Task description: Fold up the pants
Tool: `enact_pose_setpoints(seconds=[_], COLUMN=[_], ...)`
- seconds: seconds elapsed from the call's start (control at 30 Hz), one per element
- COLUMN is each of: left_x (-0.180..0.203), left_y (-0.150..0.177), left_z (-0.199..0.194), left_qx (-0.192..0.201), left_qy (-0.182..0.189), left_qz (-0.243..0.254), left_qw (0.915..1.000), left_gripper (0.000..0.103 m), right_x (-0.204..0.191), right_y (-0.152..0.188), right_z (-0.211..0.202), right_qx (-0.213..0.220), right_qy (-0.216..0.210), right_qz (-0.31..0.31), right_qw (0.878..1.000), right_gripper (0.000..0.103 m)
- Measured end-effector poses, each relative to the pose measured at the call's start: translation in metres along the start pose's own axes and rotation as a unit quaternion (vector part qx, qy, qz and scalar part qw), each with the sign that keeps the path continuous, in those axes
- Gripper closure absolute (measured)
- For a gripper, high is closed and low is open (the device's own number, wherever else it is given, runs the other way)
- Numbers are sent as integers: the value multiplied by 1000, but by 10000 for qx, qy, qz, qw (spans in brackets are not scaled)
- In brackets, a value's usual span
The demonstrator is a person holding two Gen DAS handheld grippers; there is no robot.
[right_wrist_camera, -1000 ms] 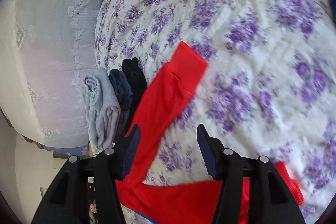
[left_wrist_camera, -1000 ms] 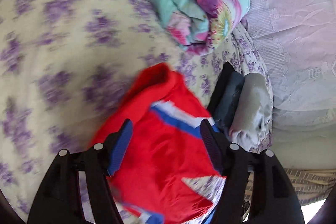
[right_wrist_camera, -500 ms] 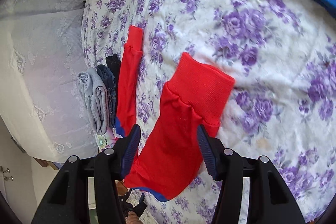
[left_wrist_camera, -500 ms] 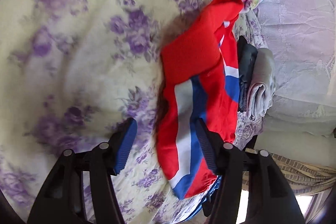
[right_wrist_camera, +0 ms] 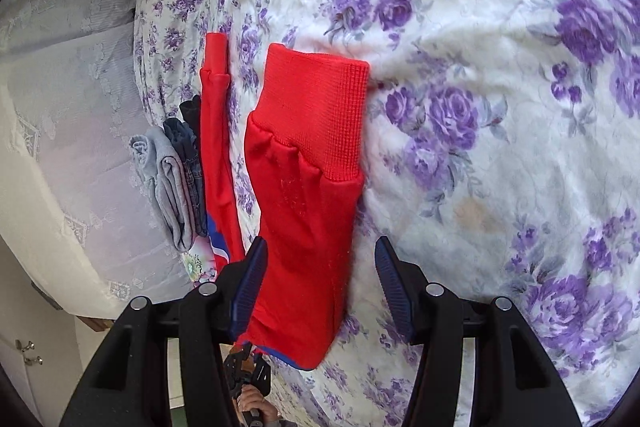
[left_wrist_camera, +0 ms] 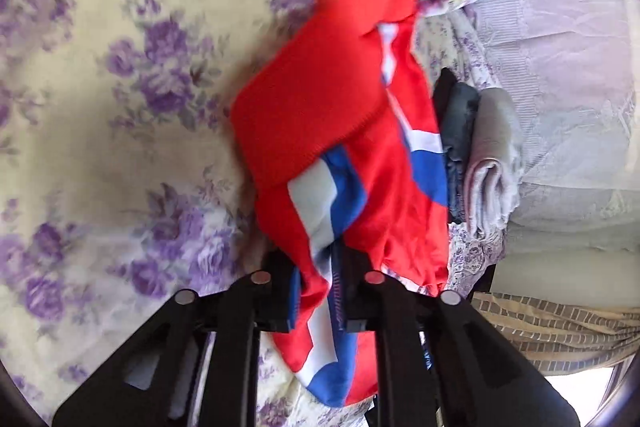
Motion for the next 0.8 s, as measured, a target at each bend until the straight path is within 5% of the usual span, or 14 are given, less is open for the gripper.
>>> enact_pose_setpoints(seconds=[0.27,0.33,0.47,0.7,0.8], left_x=[-12,-23,-64,-75,-62], left_y=[12,17,29,45,46], left_z=[-67,-71,-72,-48,-28], left_qx=[310,330,229,-13,30], left_qy=[-4,-135,-306,-106,-68], left_qz=[44,-52,-510,-641,-623], left_qw=[9995,9994,9980,9979,9980], left_gripper=[97,97,98,97,81], right_x=[0,1,1,-10,-12], right_y=[-8,-9,-8,-7,-7], right_z=[11,17,18,4,-1], right_qx=[-43,-95,-106,-136,-96], right_qy=[-159,-100,-80,-66,-122], right_qz=[-145,-261,-354,-622,-586], right_qw=[9998,9996,9993,9980,9982], right_gripper=[49,57,93,95,95])
Point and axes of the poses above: each gripper's, at about its wrist camera, not at the fingertips, and z roughly the way its jaws point, x to its right, y to its underside, the point moved 4 cm from there along z, roughly the way its jaws point, and after that the axes turned 12 degrees about -y, right-handed, at the moved point
